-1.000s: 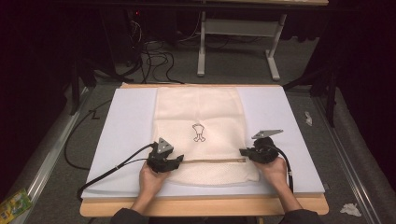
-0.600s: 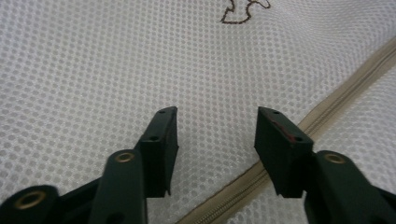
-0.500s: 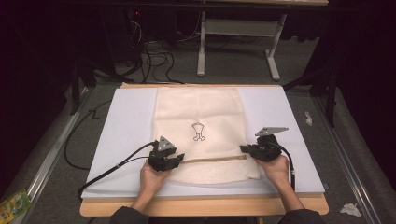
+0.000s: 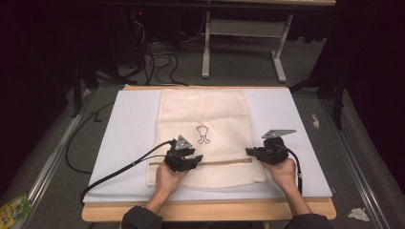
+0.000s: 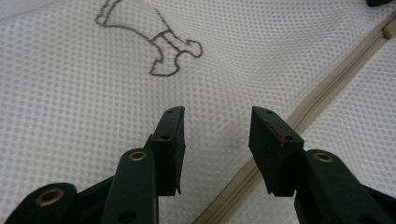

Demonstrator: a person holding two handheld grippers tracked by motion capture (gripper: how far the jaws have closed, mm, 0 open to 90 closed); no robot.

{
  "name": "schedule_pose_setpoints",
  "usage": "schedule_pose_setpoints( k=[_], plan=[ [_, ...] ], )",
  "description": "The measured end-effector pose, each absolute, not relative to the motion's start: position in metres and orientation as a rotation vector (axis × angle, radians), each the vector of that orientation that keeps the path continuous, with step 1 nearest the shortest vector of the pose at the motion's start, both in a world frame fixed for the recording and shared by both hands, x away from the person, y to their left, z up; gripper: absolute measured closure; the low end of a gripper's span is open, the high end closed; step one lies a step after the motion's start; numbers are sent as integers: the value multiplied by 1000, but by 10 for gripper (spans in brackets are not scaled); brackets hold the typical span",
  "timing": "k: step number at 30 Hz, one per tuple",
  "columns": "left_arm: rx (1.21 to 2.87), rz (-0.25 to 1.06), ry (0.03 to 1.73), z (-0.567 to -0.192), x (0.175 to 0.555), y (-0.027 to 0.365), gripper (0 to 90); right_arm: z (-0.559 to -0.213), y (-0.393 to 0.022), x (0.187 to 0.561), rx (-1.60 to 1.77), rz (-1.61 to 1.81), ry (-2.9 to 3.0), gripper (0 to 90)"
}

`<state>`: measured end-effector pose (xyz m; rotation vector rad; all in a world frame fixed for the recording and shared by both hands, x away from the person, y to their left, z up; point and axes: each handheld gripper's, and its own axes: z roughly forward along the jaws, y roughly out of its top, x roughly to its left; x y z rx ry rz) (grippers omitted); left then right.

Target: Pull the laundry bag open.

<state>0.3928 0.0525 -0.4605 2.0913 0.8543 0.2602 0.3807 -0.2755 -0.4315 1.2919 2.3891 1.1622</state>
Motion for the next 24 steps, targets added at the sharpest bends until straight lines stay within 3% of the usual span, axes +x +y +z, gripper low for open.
schedule_pose_setpoints(
  k=[24],
  plan=[
    [2118, 174, 704, -452, 381, -7, 558, -427, -276, 381, 1287, 1185, 2391, 877]
  ],
)
